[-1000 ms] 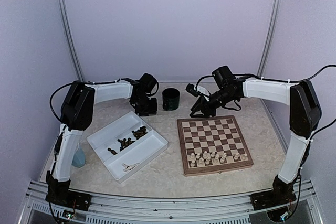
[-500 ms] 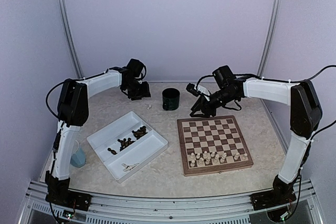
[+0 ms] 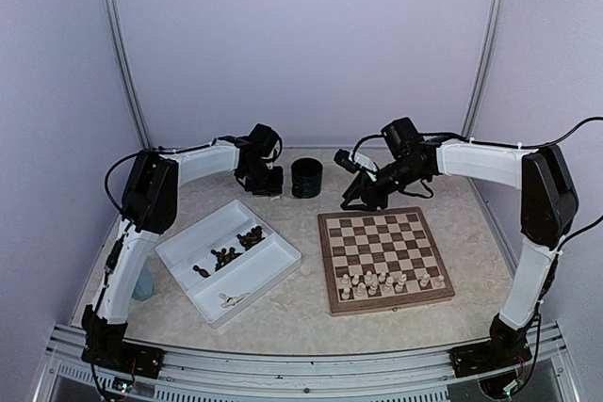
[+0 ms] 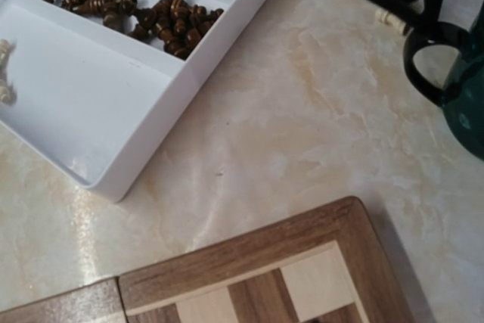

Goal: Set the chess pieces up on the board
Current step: Pick up the pawn from the center of the board.

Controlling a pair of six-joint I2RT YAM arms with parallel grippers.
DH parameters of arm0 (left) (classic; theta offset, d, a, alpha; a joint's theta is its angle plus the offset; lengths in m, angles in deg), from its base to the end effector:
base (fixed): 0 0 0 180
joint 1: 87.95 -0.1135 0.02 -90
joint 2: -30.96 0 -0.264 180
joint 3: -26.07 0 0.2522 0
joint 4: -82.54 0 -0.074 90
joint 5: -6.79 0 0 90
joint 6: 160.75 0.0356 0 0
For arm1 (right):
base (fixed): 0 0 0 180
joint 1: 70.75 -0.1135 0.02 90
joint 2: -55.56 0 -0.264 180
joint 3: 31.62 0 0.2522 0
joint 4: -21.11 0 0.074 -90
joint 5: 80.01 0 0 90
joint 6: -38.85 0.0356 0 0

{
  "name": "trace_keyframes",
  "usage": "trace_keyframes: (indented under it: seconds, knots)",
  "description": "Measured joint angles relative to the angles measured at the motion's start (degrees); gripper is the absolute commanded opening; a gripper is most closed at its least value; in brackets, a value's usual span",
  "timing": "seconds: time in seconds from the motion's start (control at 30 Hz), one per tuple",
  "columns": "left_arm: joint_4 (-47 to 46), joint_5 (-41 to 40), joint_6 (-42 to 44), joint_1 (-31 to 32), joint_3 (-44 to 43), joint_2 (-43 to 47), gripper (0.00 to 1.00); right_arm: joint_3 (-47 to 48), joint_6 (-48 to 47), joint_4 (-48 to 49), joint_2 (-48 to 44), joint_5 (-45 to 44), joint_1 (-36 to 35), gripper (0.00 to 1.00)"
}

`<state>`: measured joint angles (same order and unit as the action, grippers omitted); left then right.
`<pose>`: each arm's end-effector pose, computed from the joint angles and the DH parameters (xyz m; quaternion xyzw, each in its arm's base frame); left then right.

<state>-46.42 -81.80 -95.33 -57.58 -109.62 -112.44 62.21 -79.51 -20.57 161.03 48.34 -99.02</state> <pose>0.4643 -0.2731 0.1434 0.0519 0.9616 -0.1348 0.2335 0.3403 0.2081 0.2353 -0.5162 0.7403 0.3115 0.2974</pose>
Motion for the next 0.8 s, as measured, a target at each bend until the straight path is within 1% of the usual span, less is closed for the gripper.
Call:
trace_keyframes:
  seconds: [0.07, 0.13, 0.43, 0.63, 0.8]
  knots:
    - [-0.07, -0.83, 0.63, 0.57, -0.57, -0.42, 0.39, 0.00, 0.00, 0.02, 0.00, 0.00, 0.00, 0.39]
    - [0.02, -1.49, 1.29, 1.09, -0.87, -0.63, 0.41, 0.00, 0.00, 0.00, 0.00, 0.00, 0.00, 0.39]
    - [-0.70, -3.04, 3.48, 2.25, 0.07, -0.42, 0.41, 0.00, 0.22, 0.00, 0.02, 0.02, 0.00, 0.39]
    - [-3.19, -3.19, 3.93, 2.69, 6.27, 2.99, 0.41, 0.00, 0.57, 0.00, 0.04, 0.09, 0.00, 0.39]
    - [-3.19, -3.50, 4.52, 2.99, 7.45, 3.74, 0.40, 0.00, 0.85, -0.02, 0.28, 0.48, 0.00, 0.39]
